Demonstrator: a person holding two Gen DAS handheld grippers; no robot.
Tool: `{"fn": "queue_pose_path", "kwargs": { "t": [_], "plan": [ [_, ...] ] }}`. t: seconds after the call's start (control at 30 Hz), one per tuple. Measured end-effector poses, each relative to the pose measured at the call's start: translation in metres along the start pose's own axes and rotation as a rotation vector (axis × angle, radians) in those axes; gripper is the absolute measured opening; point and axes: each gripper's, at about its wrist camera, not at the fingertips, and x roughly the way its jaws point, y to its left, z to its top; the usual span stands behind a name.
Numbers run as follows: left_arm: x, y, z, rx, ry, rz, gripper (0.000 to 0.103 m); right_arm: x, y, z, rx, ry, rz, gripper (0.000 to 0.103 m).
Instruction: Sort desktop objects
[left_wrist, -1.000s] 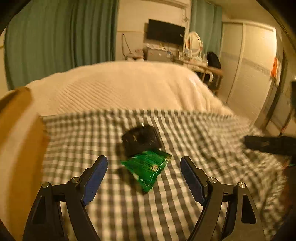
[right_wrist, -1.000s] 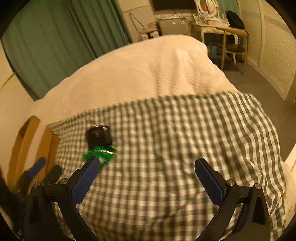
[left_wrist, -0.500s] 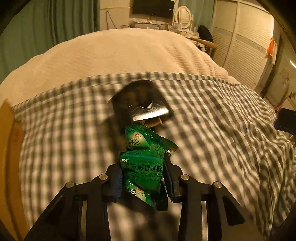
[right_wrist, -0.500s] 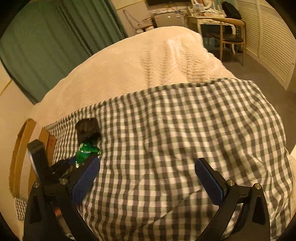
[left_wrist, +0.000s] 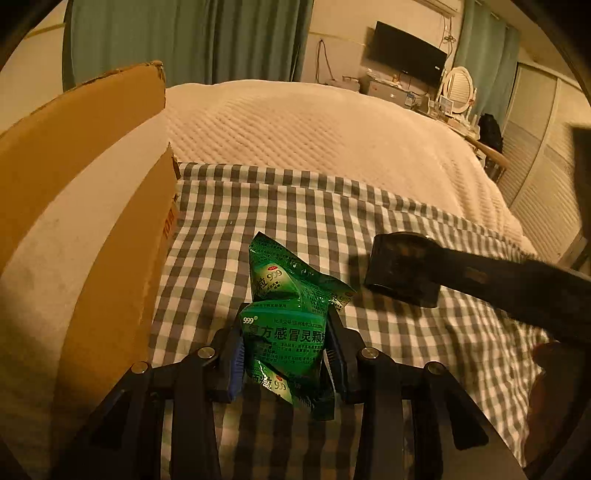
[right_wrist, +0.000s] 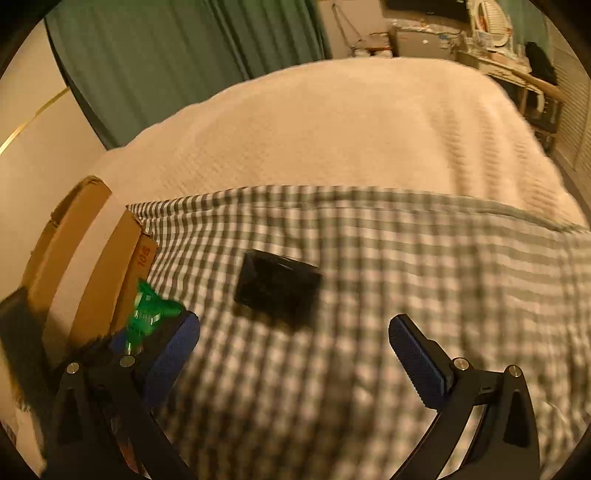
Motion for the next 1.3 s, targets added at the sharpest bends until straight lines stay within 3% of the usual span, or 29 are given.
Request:
{"fn": "queue_pose_path", "kwargs": {
  "t": [0.23, 0.27, 0.33, 0.4, 0.73, 0.9, 1.03, 1.13, 1.3],
  "plan": [
    [0.014, 0.008, -0.007, -0.045, 0.034, -0.025, 0.038, 0.063, 0.01, 0.007, 0.098, 0.056, -0.08, 0.102],
    [0.012, 0.008, -0.008, -0.045, 0.033, -0.035, 0.038, 0.068, 0.009, 0.006, 0.116, 0.062, -0.081, 0.099],
    [0.008, 0.009, -0.007, -0.047, 0.029, -0.047, 0.038, 0.068, 0.007, 0.002, 0.133, 0.071, -0.091, 0.072],
    [0.004, 0.008, -0.009, -0.047, 0.025, -0.063, 0.038, 0.061, 0.007, -0.002, 0.126, 0.068, -0.098, 0.071],
    [-0.055, -0.011, -0.008, -0.04, -0.025, -0.15, 0.038, -0.046, 0.004, -0.023, -0.033, 0.049, -0.123, 0.071],
    [-0.116, -0.007, 0.01, -0.046, -0.112, -0.185, 0.038, -0.112, 0.038, -0.012, -0.085, -0.005, -0.083, 0.071],
    [-0.163, 0.02, 0.033, -0.052, -0.185, -0.163, 0.038, -0.151, 0.092, 0.002, -0.167, -0.058, -0.051, 0.071],
    [-0.182, 0.064, 0.045, -0.093, -0.216, -0.095, 0.038, -0.169, 0.135, 0.01, -0.218, -0.097, -0.023, 0.071],
    [-0.17, 0.137, 0.05, -0.094, -0.162, 0.042, 0.038, -0.148, 0.2, 0.021, -0.216, -0.096, 0.067, 0.071]
  ]
}}
